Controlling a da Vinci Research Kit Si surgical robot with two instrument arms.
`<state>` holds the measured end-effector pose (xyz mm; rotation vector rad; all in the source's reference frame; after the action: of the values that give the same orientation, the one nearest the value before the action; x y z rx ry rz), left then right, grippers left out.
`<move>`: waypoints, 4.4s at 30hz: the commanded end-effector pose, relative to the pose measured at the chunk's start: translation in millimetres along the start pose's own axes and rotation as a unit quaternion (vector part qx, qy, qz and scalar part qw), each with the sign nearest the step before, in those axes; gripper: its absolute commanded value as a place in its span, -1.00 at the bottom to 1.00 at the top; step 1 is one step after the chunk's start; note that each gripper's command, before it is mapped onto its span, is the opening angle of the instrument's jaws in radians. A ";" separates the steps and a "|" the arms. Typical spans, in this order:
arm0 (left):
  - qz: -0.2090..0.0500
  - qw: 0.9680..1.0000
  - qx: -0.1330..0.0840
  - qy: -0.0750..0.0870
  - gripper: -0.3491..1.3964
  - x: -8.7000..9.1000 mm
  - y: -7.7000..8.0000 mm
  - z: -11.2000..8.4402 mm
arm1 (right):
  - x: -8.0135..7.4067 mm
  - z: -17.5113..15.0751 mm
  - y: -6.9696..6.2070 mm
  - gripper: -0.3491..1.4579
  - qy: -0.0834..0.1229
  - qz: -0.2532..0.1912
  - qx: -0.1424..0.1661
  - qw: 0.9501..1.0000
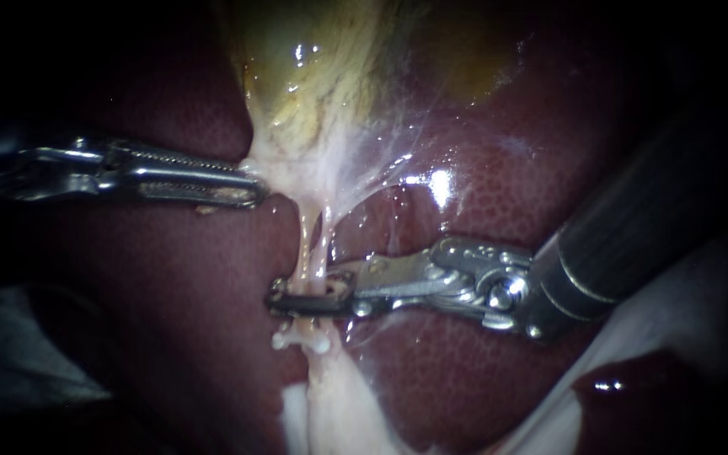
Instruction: Clipping second clip left tube
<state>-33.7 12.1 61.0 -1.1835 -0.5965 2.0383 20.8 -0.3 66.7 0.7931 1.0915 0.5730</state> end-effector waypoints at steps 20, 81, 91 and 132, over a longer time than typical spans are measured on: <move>0.001 1.000 -0.001 0.000 -1.00 -0.2 -0.2 -0.4 | -0.5 -3.6 0.8 -0.06 0.029 -0.038 0.002 0.999; 0.001 1.000 -0.002 -0.001 -1.00 -0.4 -0.8 -0.5 | 0.4 -5.4 -2.4 -0.06 0.016 -0.045 0.047 0.998; 0.001 1.000 -0.002 -0.001 -1.00 -0.4 -0.7 -0.5 | -0.7 -3.5 -1.5 -0.06 0.013 -0.051 0.048 0.997; 0.001 1.000 -0.002 0.000 -1.00 -0.4 -0.6 -0.5 | -4.3 -1.6 3.6 -0.06 -0.006 -0.064 0.069 0.996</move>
<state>-33.0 12.2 61.4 -1.1855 -0.5996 2.0402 17.9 -1.0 71.5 0.8427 1.1732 0.3824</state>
